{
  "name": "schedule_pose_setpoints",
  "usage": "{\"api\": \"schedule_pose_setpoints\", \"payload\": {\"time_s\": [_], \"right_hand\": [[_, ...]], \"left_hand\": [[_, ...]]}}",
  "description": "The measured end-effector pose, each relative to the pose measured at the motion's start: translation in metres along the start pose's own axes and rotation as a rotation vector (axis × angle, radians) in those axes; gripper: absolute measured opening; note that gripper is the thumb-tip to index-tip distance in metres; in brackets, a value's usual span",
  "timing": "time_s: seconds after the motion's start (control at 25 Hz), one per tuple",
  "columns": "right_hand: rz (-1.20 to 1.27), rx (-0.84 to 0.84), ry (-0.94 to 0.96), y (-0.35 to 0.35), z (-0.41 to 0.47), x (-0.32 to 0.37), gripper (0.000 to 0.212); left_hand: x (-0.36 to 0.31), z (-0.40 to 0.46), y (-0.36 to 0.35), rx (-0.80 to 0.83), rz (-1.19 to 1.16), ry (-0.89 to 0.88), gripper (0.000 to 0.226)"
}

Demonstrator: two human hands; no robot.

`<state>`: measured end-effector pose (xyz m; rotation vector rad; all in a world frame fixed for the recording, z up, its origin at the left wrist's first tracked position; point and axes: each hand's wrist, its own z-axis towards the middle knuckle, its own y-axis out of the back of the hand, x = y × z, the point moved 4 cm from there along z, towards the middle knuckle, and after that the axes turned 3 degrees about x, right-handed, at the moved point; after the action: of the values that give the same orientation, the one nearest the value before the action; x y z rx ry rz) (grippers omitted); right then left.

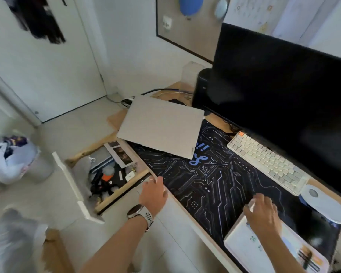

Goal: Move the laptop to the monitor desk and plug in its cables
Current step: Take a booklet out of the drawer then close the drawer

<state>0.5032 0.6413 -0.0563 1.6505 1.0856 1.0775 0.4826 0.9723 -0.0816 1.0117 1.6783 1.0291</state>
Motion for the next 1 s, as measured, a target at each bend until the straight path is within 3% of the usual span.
{"api": "schedule_pose_setpoints", "payload": {"time_s": [0.12, 0.28, 0.6, 0.76, 1.0], "right_hand": [[-0.070, 0.005, 0.162, -0.016, -0.013, 0.086, 0.047], [-0.162, 0.014, 0.353, -0.047, -0.038, 0.193, 0.053], [-0.267, 0.002, 0.744, -0.111, -0.097, 0.379, 0.054], [-0.332, 0.084, 0.895, -0.150, -0.138, 0.443, 0.062], [-0.372, 0.222, 0.979, -0.189, -0.152, 0.486, 0.064]], "left_hand": [[0.081, -0.001, 0.013, -0.014, 0.130, 0.102, 0.043], [0.184, -0.011, 0.035, -0.058, 0.053, 0.223, 0.047], [0.325, -0.032, 0.072, -0.030, 0.167, 0.249, 0.054], [0.358, -0.039, 0.069, 0.046, 0.139, 0.277, 0.078], [0.368, -0.027, 0.080, 0.048, 0.160, 0.266, 0.081]]}}
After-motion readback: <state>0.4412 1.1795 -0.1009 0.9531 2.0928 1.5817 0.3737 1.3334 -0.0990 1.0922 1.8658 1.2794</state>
